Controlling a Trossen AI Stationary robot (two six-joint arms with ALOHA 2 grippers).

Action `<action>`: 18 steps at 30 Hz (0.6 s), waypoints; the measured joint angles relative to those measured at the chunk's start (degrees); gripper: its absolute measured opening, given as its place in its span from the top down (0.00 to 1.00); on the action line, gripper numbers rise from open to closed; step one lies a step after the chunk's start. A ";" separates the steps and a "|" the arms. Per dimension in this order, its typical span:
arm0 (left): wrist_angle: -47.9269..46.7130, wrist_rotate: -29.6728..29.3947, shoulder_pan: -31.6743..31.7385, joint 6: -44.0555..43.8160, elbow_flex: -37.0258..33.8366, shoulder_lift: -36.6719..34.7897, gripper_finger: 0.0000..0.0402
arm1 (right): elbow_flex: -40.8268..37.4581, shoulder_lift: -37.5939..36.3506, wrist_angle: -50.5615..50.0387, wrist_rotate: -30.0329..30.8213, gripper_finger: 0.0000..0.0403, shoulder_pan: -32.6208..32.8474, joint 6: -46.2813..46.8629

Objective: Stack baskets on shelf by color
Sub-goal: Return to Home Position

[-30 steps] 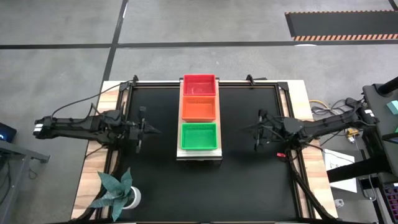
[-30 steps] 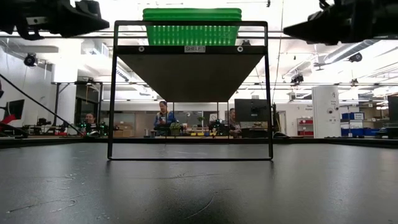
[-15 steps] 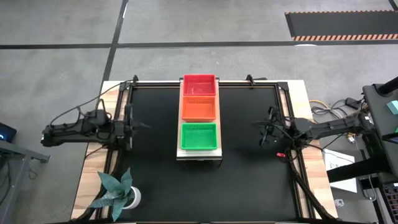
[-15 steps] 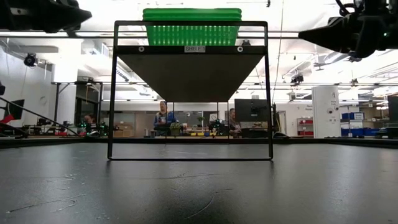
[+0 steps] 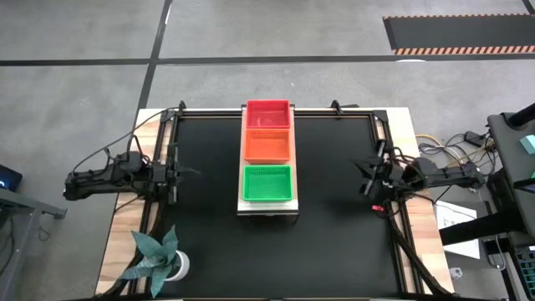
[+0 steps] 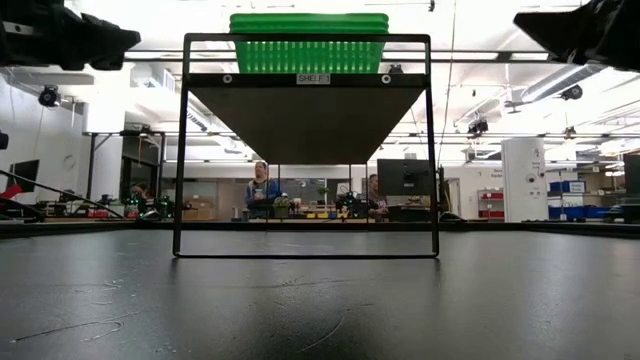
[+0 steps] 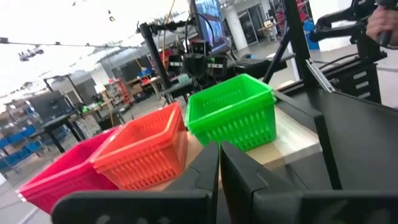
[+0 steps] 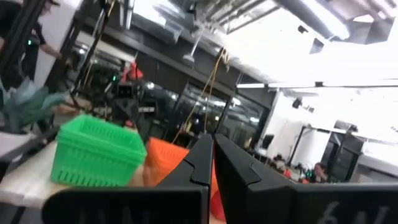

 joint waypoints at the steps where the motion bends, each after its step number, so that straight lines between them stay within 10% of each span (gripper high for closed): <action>1: 0.27 0.02 0.00 0.29 -0.16 -0.17 1.00 | 0.01 -0.77 0.09 -0.07 0.98 0.00 -0.12; 18: 0.04 -0.05 0.00 0.40 -5.53 2.53 1.00 | -0.59 -1.40 -0.58 -6.65 0.98 -0.02 2.48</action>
